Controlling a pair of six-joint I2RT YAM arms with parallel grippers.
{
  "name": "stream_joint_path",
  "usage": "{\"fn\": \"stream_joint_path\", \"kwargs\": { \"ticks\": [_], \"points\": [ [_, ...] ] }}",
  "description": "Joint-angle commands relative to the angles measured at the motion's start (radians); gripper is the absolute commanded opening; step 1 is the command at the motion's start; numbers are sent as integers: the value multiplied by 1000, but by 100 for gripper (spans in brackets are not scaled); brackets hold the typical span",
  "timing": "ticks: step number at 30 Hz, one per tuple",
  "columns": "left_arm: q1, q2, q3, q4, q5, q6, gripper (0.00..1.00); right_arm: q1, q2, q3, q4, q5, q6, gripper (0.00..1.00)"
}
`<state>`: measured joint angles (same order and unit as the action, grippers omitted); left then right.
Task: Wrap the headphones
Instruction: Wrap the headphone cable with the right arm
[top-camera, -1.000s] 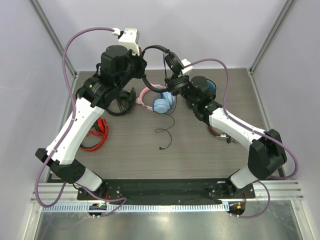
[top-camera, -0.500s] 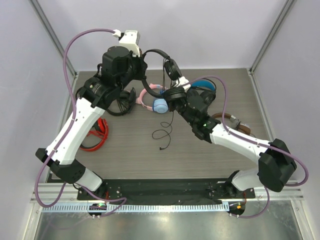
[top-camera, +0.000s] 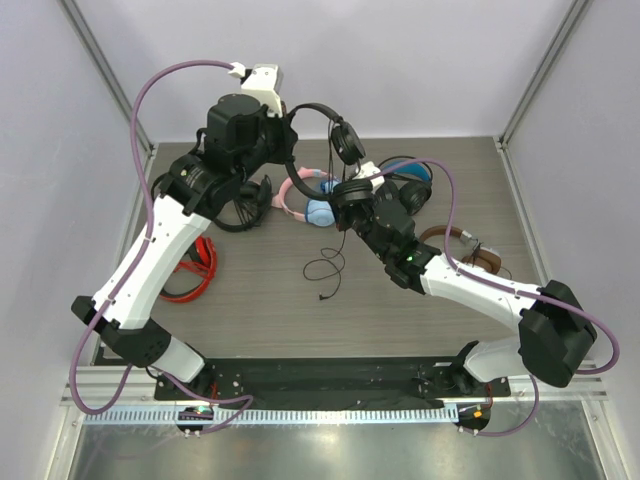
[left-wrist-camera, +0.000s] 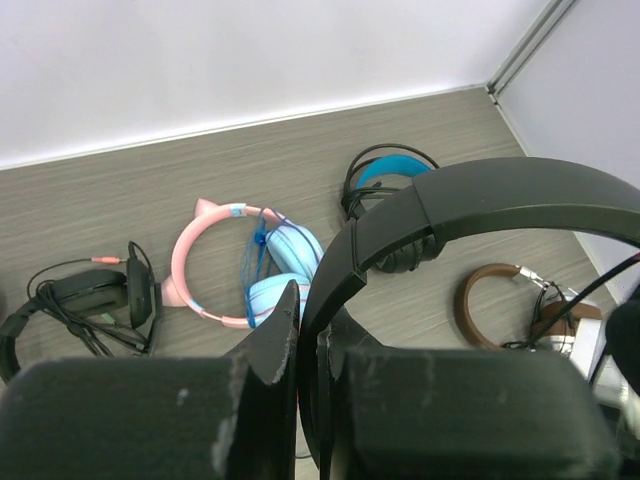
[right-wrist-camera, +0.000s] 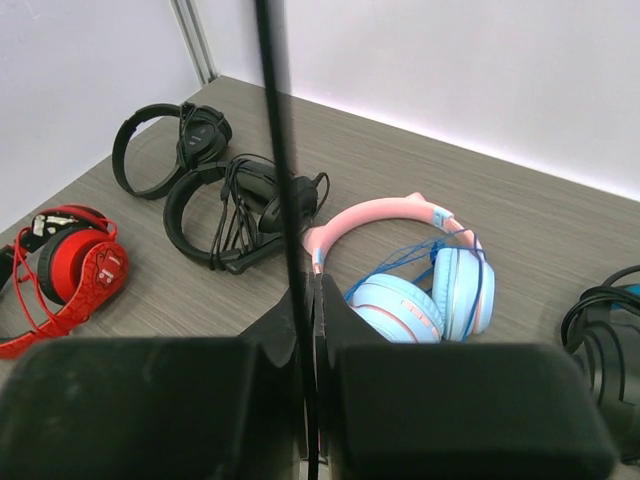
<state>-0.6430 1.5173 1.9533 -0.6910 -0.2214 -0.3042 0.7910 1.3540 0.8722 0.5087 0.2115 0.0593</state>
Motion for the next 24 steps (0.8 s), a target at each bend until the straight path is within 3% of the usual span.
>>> {"fn": "stream_joint_path", "kwargs": {
  "ticks": [1, 6, 8, 11, 18, 24],
  "points": [
    [14, -55, 24, 160, -32, -50, 0, 10, -7, 11, 33, 11, 23, 8],
    [13, -57, 24, 162, -29, -49, 0, 11, 3, 27, 36, 16, 27, 13],
    [13, -58, 27, 163, -29, -49, 0, 11, 5, 33, 34, 16, 25, 1],
    [13, -59, 27, 163, -33, -50, 0, 11, 7, 36, 33, 12, 22, 1],
    [13, -59, 29, 171, -35, -56, 0, 11, 7, 27, 22, 2, 37, 21],
    [14, -59, 22, 182, -45, -65, 0, 11, 4, 2, 25, 0, 54, 3]
  ]
}}
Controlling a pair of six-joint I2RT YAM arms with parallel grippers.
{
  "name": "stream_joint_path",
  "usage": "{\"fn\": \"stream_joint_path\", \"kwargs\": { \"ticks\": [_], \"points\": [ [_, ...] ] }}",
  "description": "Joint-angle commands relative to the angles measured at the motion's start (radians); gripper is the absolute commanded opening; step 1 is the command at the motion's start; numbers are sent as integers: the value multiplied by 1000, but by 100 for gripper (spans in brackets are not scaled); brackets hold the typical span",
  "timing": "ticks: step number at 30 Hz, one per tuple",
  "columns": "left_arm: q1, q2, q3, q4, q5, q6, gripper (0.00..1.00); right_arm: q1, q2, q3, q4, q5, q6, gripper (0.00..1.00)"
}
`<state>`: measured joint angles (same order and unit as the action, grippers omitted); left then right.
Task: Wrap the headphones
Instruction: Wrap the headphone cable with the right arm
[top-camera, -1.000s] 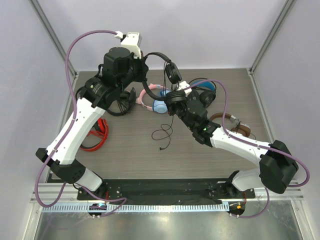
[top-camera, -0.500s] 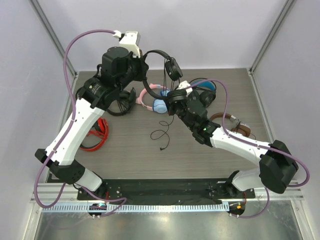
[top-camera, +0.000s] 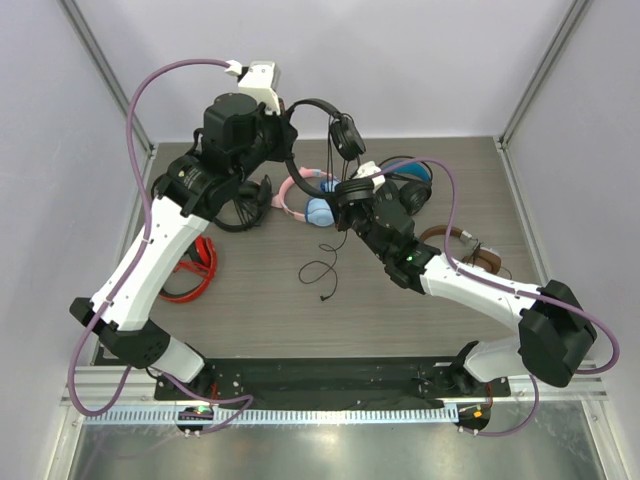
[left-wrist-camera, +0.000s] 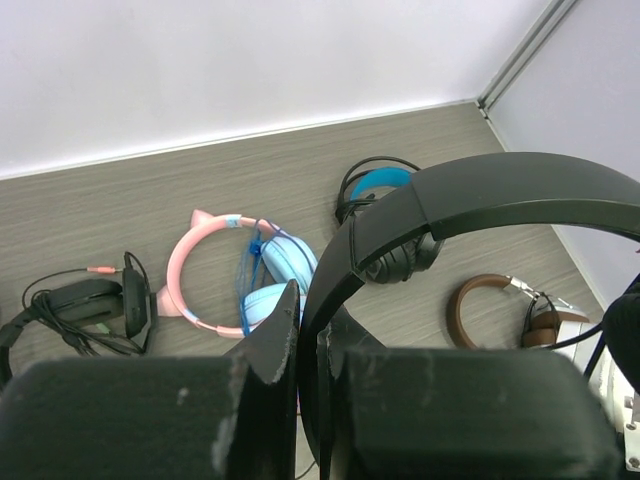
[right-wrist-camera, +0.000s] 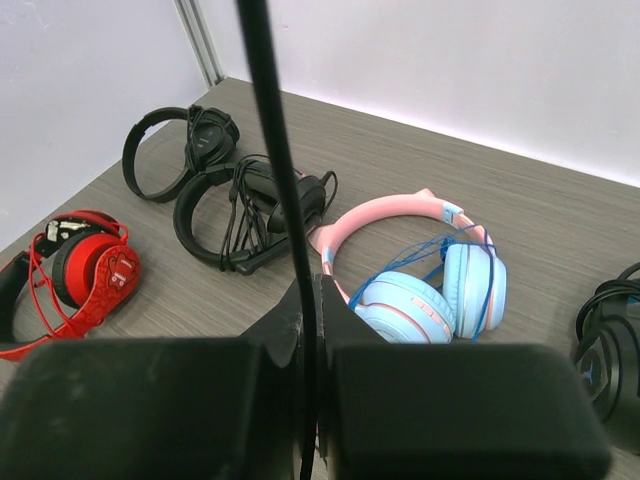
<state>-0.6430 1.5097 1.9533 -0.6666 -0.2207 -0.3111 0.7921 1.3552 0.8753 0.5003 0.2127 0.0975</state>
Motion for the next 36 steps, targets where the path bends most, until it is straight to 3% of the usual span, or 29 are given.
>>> {"fn": "stream_joint_path", "kwargs": {
  "ticks": [1, 14, 20, 36],
  "points": [
    [14, -52, 19, 160, -49, -62, 0, 10, 2, -2, 35, 7, 19, 3],
    [54, -65, 1, 170, 35, -97, 0, -11, 9, -12, 32, 51, -53, 1],
    [68, -66, -25, 160, 35, -97, 0, -21, -30, -12, 23, 53, -48, 7],
    [69, -46, -25, 134, 37, -102, 0, -27, -84, -25, 81, 120, 62, 1]
  ]
}}
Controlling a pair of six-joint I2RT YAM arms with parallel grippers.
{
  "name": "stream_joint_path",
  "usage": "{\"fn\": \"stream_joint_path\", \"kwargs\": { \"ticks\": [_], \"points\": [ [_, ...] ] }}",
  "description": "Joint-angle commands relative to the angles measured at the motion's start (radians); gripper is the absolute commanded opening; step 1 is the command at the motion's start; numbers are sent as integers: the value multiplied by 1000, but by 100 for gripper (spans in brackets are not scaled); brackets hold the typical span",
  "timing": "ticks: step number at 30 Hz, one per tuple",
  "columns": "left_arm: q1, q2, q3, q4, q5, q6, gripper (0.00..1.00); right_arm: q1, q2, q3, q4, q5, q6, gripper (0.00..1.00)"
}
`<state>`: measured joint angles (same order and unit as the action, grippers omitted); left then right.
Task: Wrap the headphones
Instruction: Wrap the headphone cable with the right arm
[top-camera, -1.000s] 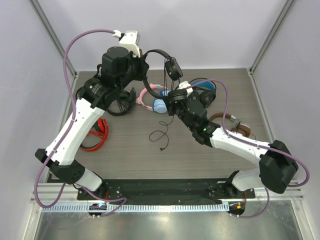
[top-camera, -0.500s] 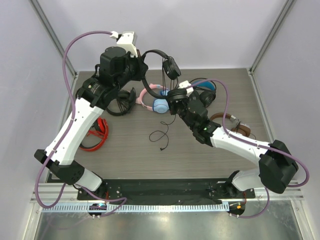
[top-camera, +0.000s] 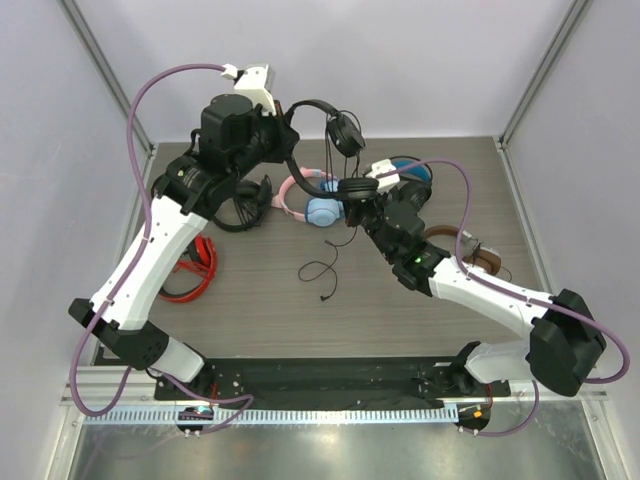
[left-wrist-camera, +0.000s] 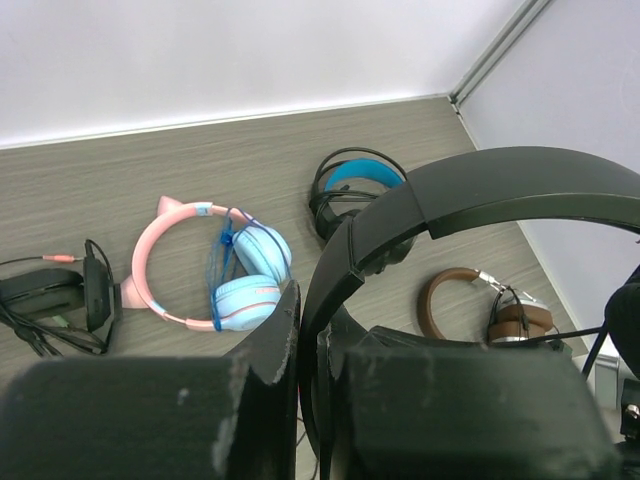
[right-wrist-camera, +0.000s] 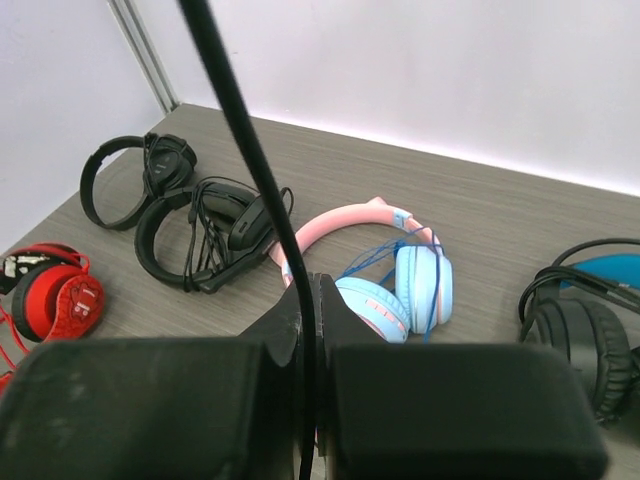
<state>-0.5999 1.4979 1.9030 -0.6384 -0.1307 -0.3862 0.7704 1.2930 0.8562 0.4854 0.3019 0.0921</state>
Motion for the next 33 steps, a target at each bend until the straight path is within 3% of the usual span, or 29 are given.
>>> {"fn": "stream_joint_path", "kwargs": {
  "ticks": [1, 10, 28, 33],
  "points": [
    [26, -31, 31, 102, -52, -25, 0, -6, -18, -8, 110, 31, 81, 1],
    [29, -33, 28, 92, -53, -17, 0, -20, -27, -31, 186, -9, 176, 1],
    [72, -27, 54, 112, -24, -126, 0, 9, 74, -42, 101, -119, 170, 1],
    [74, -21, 54, 108, -105, -134, 0, 53, 74, -31, 88, -109, 166, 1]
  ]
}}
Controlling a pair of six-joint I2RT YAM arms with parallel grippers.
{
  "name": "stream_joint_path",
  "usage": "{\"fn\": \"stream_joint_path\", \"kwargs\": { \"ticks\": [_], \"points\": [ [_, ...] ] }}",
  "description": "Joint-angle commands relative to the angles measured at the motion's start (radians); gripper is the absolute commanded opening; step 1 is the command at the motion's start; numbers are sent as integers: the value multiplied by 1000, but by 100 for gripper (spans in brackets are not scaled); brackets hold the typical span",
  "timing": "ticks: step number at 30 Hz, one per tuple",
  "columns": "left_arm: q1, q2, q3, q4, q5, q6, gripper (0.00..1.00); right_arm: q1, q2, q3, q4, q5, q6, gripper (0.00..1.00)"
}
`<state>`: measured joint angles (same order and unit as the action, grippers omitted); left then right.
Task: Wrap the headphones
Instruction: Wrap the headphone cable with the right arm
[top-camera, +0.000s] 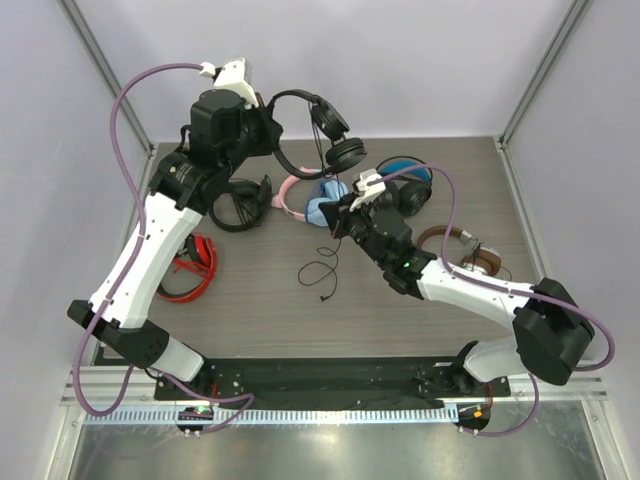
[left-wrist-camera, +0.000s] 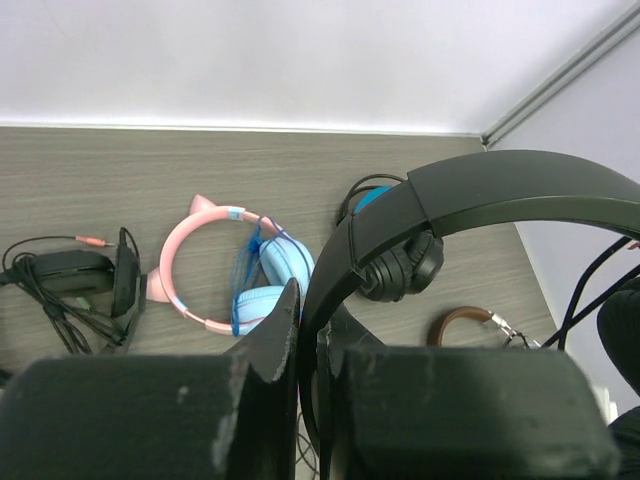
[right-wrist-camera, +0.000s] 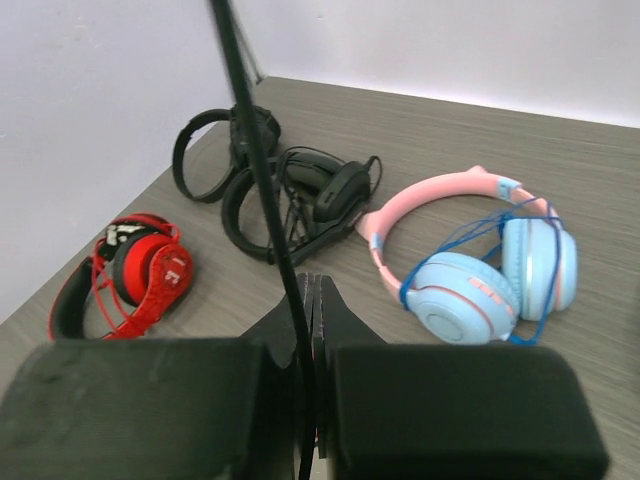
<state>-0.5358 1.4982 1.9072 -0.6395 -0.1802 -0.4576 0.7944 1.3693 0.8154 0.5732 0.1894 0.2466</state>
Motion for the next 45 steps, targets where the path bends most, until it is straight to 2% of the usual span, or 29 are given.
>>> {"fn": "stream_joint_path", "kwargs": {
  "ticks": [1, 14, 22, 27, 36, 43, 45],
  "points": [
    [10, -16, 47, 107, -70, -64, 0, 37, -16, 7, -4, 13, 10, 1],
    [14, 19, 56, 103, -128, -36, 0, 242, -183, -85, -121, 317, -72, 5],
    [16, 20, 49, 103, -127, -30, 0, 258, -262, -87, -168, 286, -58, 7],
    [16, 20, 50, 104, -123, -30, 0, 259, -237, -81, -145, 207, 0, 8],
    [16, 14, 55, 104, -127, -20, 0, 270, -165, -91, -102, 196, 33, 14],
    [17, 13, 58, 103, -136, -13, 0, 290, -162, -94, -104, 245, -1, 12],
    [19, 14, 59, 101, -139, -10, 0, 311, -174, -90, -142, 361, -41, 9]
  ]
}}
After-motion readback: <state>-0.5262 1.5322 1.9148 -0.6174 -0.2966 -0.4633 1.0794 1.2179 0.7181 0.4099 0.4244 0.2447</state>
